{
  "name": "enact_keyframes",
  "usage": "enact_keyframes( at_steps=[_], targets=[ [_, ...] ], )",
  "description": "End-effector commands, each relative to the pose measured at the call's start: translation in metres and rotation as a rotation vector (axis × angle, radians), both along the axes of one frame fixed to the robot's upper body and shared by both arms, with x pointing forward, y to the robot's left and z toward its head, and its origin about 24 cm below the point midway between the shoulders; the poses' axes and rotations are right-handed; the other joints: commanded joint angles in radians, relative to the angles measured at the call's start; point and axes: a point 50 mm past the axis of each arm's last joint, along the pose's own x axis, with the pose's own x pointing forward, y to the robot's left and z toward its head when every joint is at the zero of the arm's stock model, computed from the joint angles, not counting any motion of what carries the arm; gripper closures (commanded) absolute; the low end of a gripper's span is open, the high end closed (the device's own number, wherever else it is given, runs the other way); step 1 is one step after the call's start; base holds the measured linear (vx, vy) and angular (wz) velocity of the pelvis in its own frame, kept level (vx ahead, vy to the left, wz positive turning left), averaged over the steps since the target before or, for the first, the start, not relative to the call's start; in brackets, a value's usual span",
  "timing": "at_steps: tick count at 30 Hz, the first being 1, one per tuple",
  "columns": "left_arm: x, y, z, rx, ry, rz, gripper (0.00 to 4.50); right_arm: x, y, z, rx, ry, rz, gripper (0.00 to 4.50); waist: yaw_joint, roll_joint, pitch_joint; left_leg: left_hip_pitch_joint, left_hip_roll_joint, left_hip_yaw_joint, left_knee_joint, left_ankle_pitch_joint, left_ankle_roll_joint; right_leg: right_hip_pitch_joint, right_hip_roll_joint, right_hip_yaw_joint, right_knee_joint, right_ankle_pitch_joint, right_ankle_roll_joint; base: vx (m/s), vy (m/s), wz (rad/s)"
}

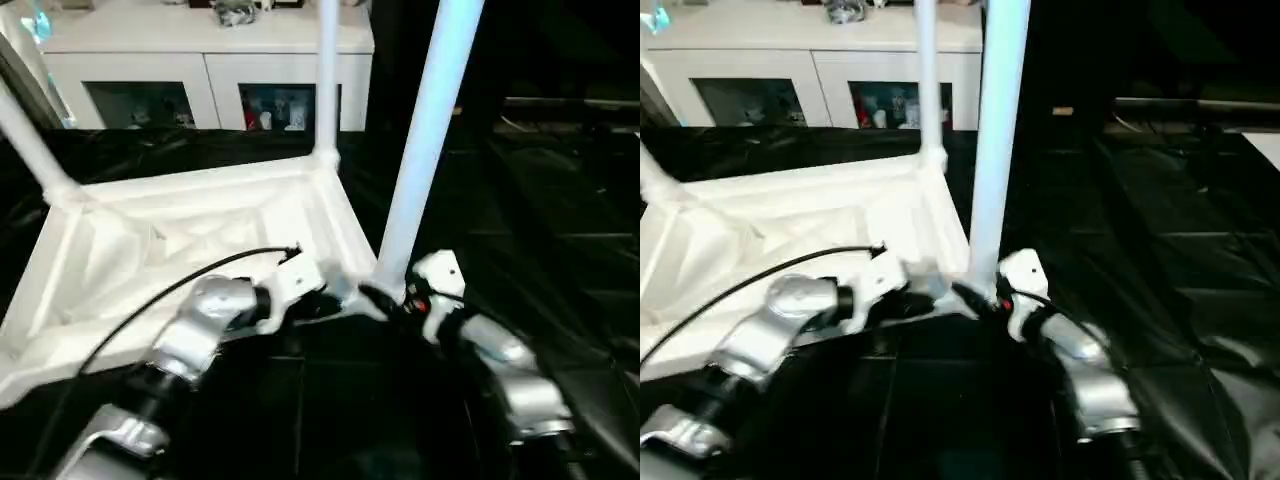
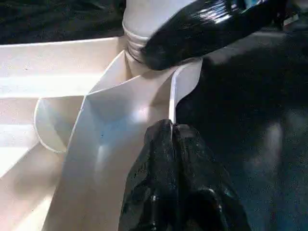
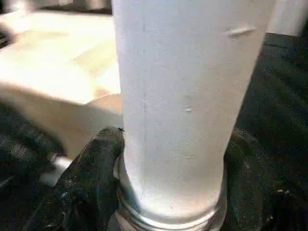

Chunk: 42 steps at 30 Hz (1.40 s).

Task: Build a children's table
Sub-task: Rotate leg to tighten

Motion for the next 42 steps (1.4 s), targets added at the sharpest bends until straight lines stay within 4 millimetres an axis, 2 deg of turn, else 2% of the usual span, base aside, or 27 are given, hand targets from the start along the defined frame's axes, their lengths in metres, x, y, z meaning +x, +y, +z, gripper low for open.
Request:
enact_keyframes(
  at_steps=[1, 2, 3, 4, 5, 7, 9, 11, 14, 16, 17, 19, 23, 24, 25, 27, 28, 30, 31, 32, 33, 34, 36, 38, 39, 41, 42],
  targets=[
    [-0.003, 0.006, -0.024, 0.082, 0.075, 0.100, 4.50, -0.003, 0.010, -0.012, 0.040, 0.080, -0.025, 1.83, -0.008, 0.004, -0.029, 0.004, 0.053, -0.039, -0.102, -0.341, 0.009, 0.019, -0.083, 0.036, -0.108, -0.636, -0.092, 0.000, 0.000, 0.00],
    [0.003, -0.004, -0.027, 0.060, 0.082, 0.189, 4.50, 0.003, 0.019, -0.019, 0.028, 0.092, -0.161, 1.83, -0.013, 0.004, -0.025, 0.000, 0.054, -0.039, -0.105, -0.354, 0.009, 0.019, -0.081, 0.034, -0.109, -0.625, -0.091, 0.000, 0.000, 0.00],
    [0.005, -0.008, -0.028, 0.050, 0.084, 0.223, 4.50, 0.005, 0.022, -0.021, 0.019, 0.091, -0.206, 1.83, -0.017, 0.010, -0.025, 0.005, 0.054, -0.039, -0.106, -0.372, 0.000, 0.015, -0.083, 0.032, -0.111, -0.619, -0.098, 0.000, 0.000, 0.00],
    [0.005, -0.008, -0.028, 0.050, 0.084, 0.223, 4.50, 0.005, 0.022, -0.021, 0.019, 0.091, -0.206, 1.83, -0.021, 0.010, -0.024, 0.007, 0.052, -0.041, -0.106, -0.387, -0.002, 0.014, -0.083, 0.027, -0.113, -0.623, -0.099, 0.000, 0.000, 0.00],
    [0.007, -0.013, -0.030, 0.034, 0.088, 0.260, 4.50, 0.008, 0.027, -0.021, 0.012, 0.089, -0.255, 1.83, -0.024, 0.005, -0.023, 0.009, 0.053, -0.044, -0.108, -0.415, -0.001, 0.018, -0.083, 0.020, -0.118, -0.626, -0.091, 0.000, 0.000, 0.00],
    [0.008, -0.015, -0.030, 0.027, 0.092, 0.267, 4.50, 0.009, 0.029, -0.021, 0.014, 0.089, -0.265, 1.83, -0.030, 0.011, -0.019, 0.018, 0.052, -0.044, -0.109, -0.459, 0.006, 0.013, -0.083, 0.012, -0.127, -0.633, -0.085, 0.000, 0.000, 0.00],
    [0.009, -0.018, -0.030, 0.018, 0.096, 0.272, 4.50, 0.011, 0.033, -0.019, 0.002, 0.079, -0.259, 1.83, -0.034, 0.007, -0.022, 0.013, 0.053, -0.044, -0.113, -0.448, 0.017, 0.020, -0.090, 0.012, -0.128, -0.613, -0.084, 0.000, 0.000, 0.00],
    [0.009, -0.018, -0.030, 0.018, 0.095, 0.277, 4.50, 0.011, 0.034, -0.018, -0.007, 0.074, -0.253, 1.83, -0.034, 0.000, -0.021, 0.008, 0.051, -0.044, -0.116, -0.432, 0.027, 0.021, -0.093, 0.014, -0.128, -0.621, -0.082, 0.000, 0.000, 0.00],
    [0.007, -0.018, -0.030, 0.026, 0.079, 0.227, 4.50, 0.012, 0.036, -0.014, 0.043, 0.067, -0.220, 1.83, -0.035, 0.002, -0.021, 0.003, 0.053, -0.047, -0.117, -0.427, 0.035, 0.021, -0.099, 0.016, -0.129, -0.653, -0.075, 0.000, 0.000, 0.00],
    [0.005, -0.017, -0.033, 0.039, 0.100, 0.211, 4.50, 0.012, 0.036, -0.010, 0.049, 0.037, -0.212, 1.27, -0.034, 0.001, -0.021, 0.003, 0.054, -0.048, -0.119, -0.430, 0.034, 0.019, -0.101, 0.017, -0.129, -0.661, -0.072, 0.000, 0.000, 0.00],
    [0.004, -0.015, -0.034, 0.052, 0.106, 0.194, 4.50, 0.013, 0.035, -0.005, 0.058, 0.012, -0.193, 1.27, -0.033, 0.005, -0.021, 0.005, 0.054, -0.048, -0.119, -0.435, 0.032, 0.017, -0.101, 0.018, -0.130, -0.667, -0.070, 0.000, 0.000, 0.00],
    [0.002, -0.012, -0.035, 0.070, 0.115, 0.156, 4.50, 0.013, 0.032, 0.001, 0.050, -0.025, -0.150, 1.11, -0.033, 0.003, -0.020, 0.001, 0.055, -0.048, -0.120, -0.428, 0.038, 0.020, -0.103, 0.020, -0.130, -0.664, -0.069, 0.000, 0.000, 0.00],
    [-0.002, -0.008, -0.035, 0.091, 0.126, 0.100, 4.50, 0.012, 0.026, 0.010, 0.019, -0.070, -0.079, 0.79, -0.029, 0.001, -0.025, -0.013, 0.061, -0.045, -0.124, -0.355, 0.051, 0.029, -0.104, 0.029, -0.117, -0.580, -0.104, 0.000, 0.000, 0.00],
    [-0.006, -0.001, -0.033, 0.110, 0.117, 0.051, 4.50, 0.008, 0.017, 0.020, 0.000, -0.110, 0.036, 0.79, -0.023, 0.004, -0.027, -0.010, 0.061, -0.043, -0.123, -0.331, 0.058, 0.032, -0.105, 0.030, -0.116, -0.556, -0.115, 0.000, 0.000, 0.00],
    [-0.007, 0.003, -0.032, 0.118, 0.111, 0.027, 4.50, 0.005, 0.011, 0.025, -0.008, -0.124, 0.100, 0.79, -0.023, -0.001, -0.029, -0.015, 0.063, -0.041, -0.122, -0.314, 0.066, 0.036, -0.106, 0.033, -0.113, -0.531, -0.122, 0.000, 0.000, 0.00],
    [-0.010, 0.010, -0.030, 0.129, 0.107, -0.002, 4.50, 0.000, 0.002, 0.033, -0.012, -0.140, 0.189, 0.79, -0.020, 0.000, -0.034, -0.027, 0.068, -0.038, -0.119, -0.232, 0.095, 0.049, -0.106, 0.038, -0.092, -0.391, -0.173, 0.029, -0.007, -0.02],
    [-0.011, 0.014, -0.028, 0.134, 0.100, -0.022, 4.50, -0.003, -0.003, 0.037, -0.017, -0.146, 0.230, 0.79, -0.018, 0.004, -0.033, -0.029, 0.068, -0.039, -0.117, -0.214, 0.101, 0.052, -0.105, 0.039, -0.088, -0.359, -0.181, 0.071, -0.025, -0.02],
    [-0.011, 0.020, -0.025, 0.143, 0.091, -0.023, 4.50, -0.008, -0.012, 0.041, -0.032, -0.150, 0.280, 0.79, -0.015, -0.001, -0.040, -0.021, 0.064, -0.025, -0.104, -0.170, 0.127, 0.043, -0.101, 0.044, -0.079, -0.263, -0.231, 0.077, -0.031, 0.02],
    [-0.011, 0.025, -0.022, 0.148, 0.085, -0.020, 4.50, -0.011, -0.019, 0.044, -0.045, -0.152, 0.314, 0.79, -0.014, 0.000, -0.041, -0.020, 0.063, -0.024, -0.101, -0.160, 0.130, 0.043, -0.101, 0.044, -0.076, -0.250, -0.243, 0.080, -0.043, 0.08],
    [-0.009, 0.031, -0.014, 0.114, 0.101, 0.027, 4.50, -0.017, -0.036, 0.050, -0.088, -0.153, 0.359, 0.79, -0.012, 0.001, -0.045, -0.022, 0.061, -0.022, -0.095, -0.127, 0.136, 0.049, -0.101, 0.045, -0.068, -0.214, -0.262, 0.080, -0.043, 0.08],
    [-0.009, 0.031, -0.014, 0.114, 0.101, 0.027, 4.50, -0.017, -0.036, 0.050, -0.088, -0.153, 0.359, 0.79, -0.007, -0.001, -0.047, -0.026, 0.061, -0.021, -0.090, -0.085, 0.150, 0.053, -0.098, 0.044, -0.060, -0.155, -0.279, 0.077, -0.038, 0.05],
    [-0.008, 0.032, -0.012, 0.101, 0.101, 0.035, 4.06, -0.018, -0.039, 0.051, -0.094, -0.153, 0.362, 0.71, -0.005, -0.002, -0.048, -0.025, 0.059, -0.019, -0.086, -0.064, 0.158, 0.052, -0.097, 0.044, -0.056, -0.123, -0.287, 0.064, -0.034, 0.02],
    [-0.006, 0.026, -0.007, 0.060, 0.111, 0.073, 3.95, -0.019, -0.047, 0.054, -0.106, -0.150, 0.358, 0.71, 0.000, 0.004, -0.052, -0.027, 0.056, -0.020, -0.080, 0.003, 0.185, 0.056, -0.094, 0.039, -0.045, -0.051, -0.303, 0.032, -0.017, 0.01],
    [-0.006, 0.024, -0.005, 0.047, 0.113, 0.081, 3.78, -0.019, -0.049, 0.055, -0.107, -0.149, 0.359, 0.71, 0.001, 0.001, -0.051, -0.027, 0.058, -0.020, -0.081, 0.013, 0.194, 0.057, -0.094, 0.036, -0.047, -0.065, -0.309, 0.000, 0.000, 0.00],
    [-0.005, 0.022, -0.004, 0.037, 0.109, 0.088, 3.66, -0.020, -0.049, 0.056, -0.105, -0.148, 0.359, 0.71, 0.002, 0.002, -0.047, -0.027, 0.057, -0.019, -0.081, -0.015, 0.190, 0.055, -0.092, 0.035, -0.055, -0.129, -0.299, 0.000, 0.000, 0.00],
    [-0.005, 0.013, -0.003, -0.003, 0.125, 0.086, 3.57, -0.020, -0.049, 0.057, -0.096, -0.148, 0.345, 0.71, 0.005, 0.011, -0.044, -0.023, 0.059, -0.019, -0.085, -0.055, 0.166, 0.052, -0.090, 0.033, -0.063, -0.219, -0.280, 0.000, 0.000, 0.00],
    [-0.005, 0.011, -0.003, -0.003, 0.119, 0.088, 3.53, -0.020, -0.049, 0.057, -0.096, -0.148, 0.348, 0.71, 0.007, 0.008, -0.044, -0.020, 0.059, -0.019, -0.086, -0.074, 0.155, 0.050, -0.088, 0.034, -0.067, -0.251, -0.268, 0.000, 0.000, 0.00]
  ],
)
